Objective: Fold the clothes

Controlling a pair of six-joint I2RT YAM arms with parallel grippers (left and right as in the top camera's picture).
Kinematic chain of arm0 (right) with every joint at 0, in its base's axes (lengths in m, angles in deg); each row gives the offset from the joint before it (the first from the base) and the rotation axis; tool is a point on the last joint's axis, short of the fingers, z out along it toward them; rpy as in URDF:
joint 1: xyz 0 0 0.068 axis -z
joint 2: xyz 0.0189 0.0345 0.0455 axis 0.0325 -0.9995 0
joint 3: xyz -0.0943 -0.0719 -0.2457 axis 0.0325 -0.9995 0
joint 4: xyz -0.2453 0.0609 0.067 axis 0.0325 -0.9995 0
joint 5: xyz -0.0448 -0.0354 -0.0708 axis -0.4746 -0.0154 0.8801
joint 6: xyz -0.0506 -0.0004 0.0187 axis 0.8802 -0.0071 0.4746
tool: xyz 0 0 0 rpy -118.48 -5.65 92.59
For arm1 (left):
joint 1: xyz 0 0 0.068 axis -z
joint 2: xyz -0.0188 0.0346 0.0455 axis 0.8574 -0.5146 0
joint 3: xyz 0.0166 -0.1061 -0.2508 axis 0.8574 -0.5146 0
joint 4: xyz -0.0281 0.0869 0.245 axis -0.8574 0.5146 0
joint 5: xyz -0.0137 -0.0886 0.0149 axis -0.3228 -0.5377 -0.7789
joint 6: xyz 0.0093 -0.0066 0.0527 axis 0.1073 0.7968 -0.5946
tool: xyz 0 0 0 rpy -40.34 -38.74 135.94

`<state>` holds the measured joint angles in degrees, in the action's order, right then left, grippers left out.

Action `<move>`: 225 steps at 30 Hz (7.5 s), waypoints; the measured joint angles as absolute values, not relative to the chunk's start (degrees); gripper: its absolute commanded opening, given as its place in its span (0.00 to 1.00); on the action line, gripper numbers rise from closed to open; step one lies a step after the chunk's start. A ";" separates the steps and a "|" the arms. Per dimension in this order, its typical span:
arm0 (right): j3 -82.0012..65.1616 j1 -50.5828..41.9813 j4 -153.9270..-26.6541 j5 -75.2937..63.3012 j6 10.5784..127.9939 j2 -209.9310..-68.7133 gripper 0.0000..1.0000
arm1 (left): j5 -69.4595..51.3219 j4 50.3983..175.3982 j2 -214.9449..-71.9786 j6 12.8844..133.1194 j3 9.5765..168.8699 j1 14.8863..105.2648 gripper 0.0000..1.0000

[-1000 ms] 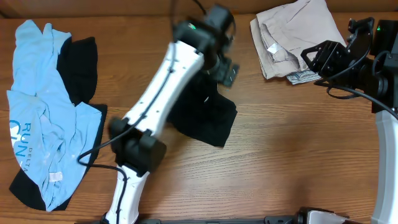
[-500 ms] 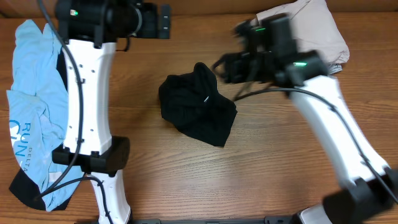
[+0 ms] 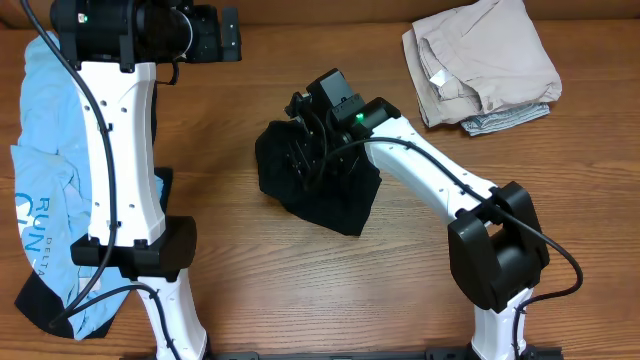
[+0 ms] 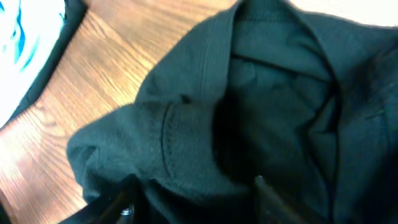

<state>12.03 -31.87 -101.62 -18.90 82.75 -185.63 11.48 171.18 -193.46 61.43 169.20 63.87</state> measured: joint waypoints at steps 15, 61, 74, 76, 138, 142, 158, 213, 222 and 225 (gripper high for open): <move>11.98 -31.74 -113.73 -20.21 79.80 -183.48 0.04 | 11.54 171.46 -193.46 60.38 169.20 63.87 1.00; 11.35 -30.10 -113.62 -4.28 71.69 -178.96 0.61 | 12.81 171.94 -193.46 57.56 169.20 63.87 1.00; 10.69 -30.10 -108.92 -1.59 73.07 -185.36 0.04 | 12.81 171.94 -193.46 57.54 169.20 63.87 1.00; 10.69 -30.08 -109.27 -0.35 72.11 -185.41 0.04 | 12.83 171.97 -193.46 57.49 169.20 63.87 1.00; -7.71 -34.23 -112.09 -6.07 75.78 -169.08 0.54 | 17.12 171.97 -193.46 57.12 169.20 63.87 1.00; -9.98 -34.21 -109.62 -4.72 76.04 -170.81 0.07 | 17.14 172.45 -193.46 57.12 169.20 63.87 1.00; -1.50 -34.17 -141.34 -3.87 67.14 -159.03 0.04 | 17.14 172.64 -193.46 57.10 169.20 63.87 1.00; -38.13 -9.58 -86.80 -12.89 58.45 -159.33 0.72 | 17.14 173.28 -193.46 55.83 169.20 63.87 1.00; -27.34 -9.58 -99.15 -13.44 65.48 -165.21 0.79 | 17.14 173.26 -193.46 55.83 169.20 63.87 1.00; -21.35 -9.60 -107.81 -12.41 66.84 -165.65 0.83 | 17.14 173.28 -193.46 55.83 169.20 63.87 1.00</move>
